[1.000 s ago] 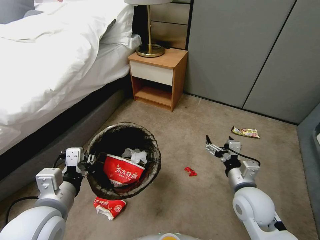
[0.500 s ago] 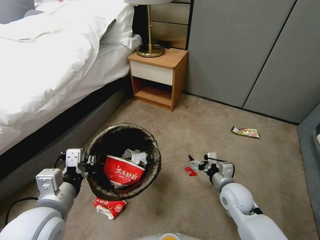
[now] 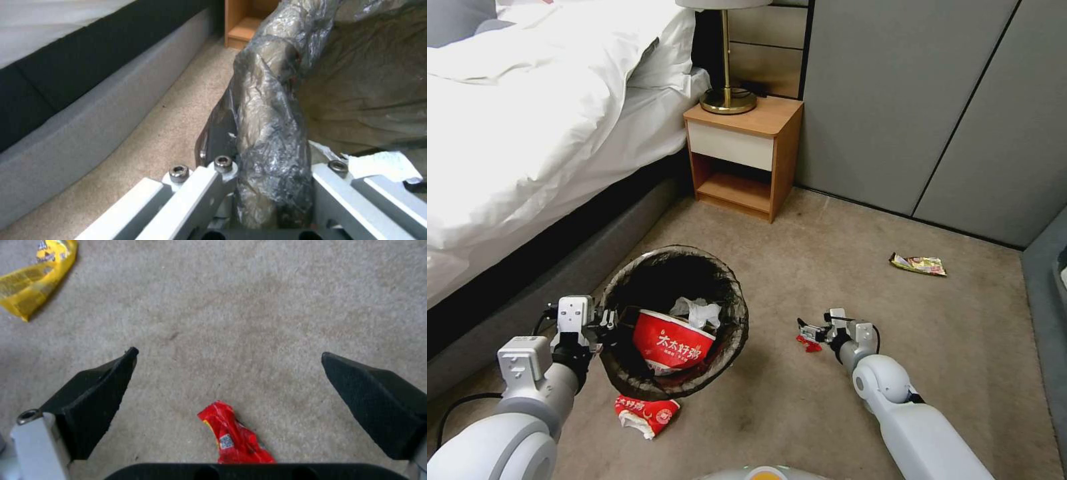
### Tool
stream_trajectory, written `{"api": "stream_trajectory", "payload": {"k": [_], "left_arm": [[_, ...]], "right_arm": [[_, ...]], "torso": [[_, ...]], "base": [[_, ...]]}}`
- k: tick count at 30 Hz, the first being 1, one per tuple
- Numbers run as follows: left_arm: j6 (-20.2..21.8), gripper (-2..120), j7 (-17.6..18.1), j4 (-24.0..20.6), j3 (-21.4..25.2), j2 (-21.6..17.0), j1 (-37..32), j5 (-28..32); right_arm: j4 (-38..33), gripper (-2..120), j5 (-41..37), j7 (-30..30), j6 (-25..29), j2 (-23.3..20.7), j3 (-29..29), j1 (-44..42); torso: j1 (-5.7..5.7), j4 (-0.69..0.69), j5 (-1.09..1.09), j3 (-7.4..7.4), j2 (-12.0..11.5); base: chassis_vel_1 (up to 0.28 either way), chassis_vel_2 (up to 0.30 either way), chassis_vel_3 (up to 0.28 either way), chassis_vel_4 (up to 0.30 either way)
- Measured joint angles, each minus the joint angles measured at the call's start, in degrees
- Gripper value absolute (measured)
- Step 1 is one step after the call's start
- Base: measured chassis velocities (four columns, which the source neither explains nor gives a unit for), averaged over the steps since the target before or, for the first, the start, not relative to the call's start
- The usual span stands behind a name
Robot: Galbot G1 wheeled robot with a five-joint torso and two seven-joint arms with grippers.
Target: Pick up the trash bin, then pick up the garbage from the floor and place it into the trash bin.
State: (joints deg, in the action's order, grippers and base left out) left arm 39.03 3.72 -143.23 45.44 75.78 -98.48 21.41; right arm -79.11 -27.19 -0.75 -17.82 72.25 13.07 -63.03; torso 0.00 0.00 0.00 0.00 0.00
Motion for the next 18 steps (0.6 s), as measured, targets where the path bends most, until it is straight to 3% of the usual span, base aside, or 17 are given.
{"api": "stream_trajectory", "payload": {"k": [4,18], "left_arm": [[0.0,1,0.0,0.0,-0.1,0.2,0.2,-0.3],[0.1,1,0.0,0.0,-0.4,0.5,0.1,-0.8]], "right_arm": [[3.9,100,2.2,-1.2,1.2,0.9,-0.2,1.4],[7.4,100,7.1,-0.7,2.5,2.7,0.1,0.8]], "torso": [[0.0,0.0,0.0,0.0,0.0],[-0.01,0.0,0.0,0.0,0.0]], "base": [[0.0,0.0,0.0,0.0],[0.0,0.0,0.0,0.0]]}}
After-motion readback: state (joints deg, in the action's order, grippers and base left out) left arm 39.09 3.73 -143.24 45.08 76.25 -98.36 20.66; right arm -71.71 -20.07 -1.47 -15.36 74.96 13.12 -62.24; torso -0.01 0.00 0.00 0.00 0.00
